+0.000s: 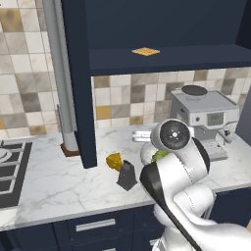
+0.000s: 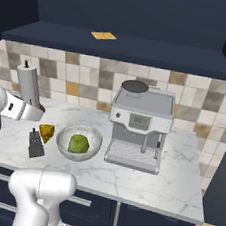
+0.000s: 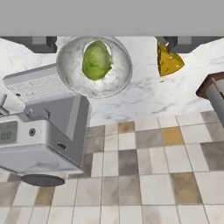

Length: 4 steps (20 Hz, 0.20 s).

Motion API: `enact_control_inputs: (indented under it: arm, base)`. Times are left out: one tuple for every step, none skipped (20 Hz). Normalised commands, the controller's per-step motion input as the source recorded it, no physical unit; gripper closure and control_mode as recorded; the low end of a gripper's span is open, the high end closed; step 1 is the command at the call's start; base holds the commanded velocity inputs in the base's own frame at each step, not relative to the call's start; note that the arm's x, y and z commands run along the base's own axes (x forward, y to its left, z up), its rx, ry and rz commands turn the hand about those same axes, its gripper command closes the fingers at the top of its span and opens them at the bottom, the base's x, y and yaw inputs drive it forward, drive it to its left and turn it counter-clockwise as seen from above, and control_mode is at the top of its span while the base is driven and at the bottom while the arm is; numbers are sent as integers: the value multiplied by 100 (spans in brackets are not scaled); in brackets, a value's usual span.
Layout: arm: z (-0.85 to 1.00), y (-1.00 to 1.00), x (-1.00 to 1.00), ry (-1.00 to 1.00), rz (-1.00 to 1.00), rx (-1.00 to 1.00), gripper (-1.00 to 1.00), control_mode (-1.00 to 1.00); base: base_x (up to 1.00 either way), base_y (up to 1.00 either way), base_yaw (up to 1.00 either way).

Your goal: Pick the cheese from the fridge and the cheese grater from the cabinet and place them next to the salad bowl.

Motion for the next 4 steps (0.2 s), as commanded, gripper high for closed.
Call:
enact_control_inputs:
  arm:
    - [44,-26,-24,2,2,-5,-100,-100]
    - [43,-28,-26,1,3,-5,-100,-100]
    - [41,-31,-30,1,4,-4,-100,-100]
    - [39,-36,-32,3,5,-4,-100,-100]
  base:
    - [0,0,0]
    - [0,0,0]
    - [0,0,0]
    - [0,0,0]
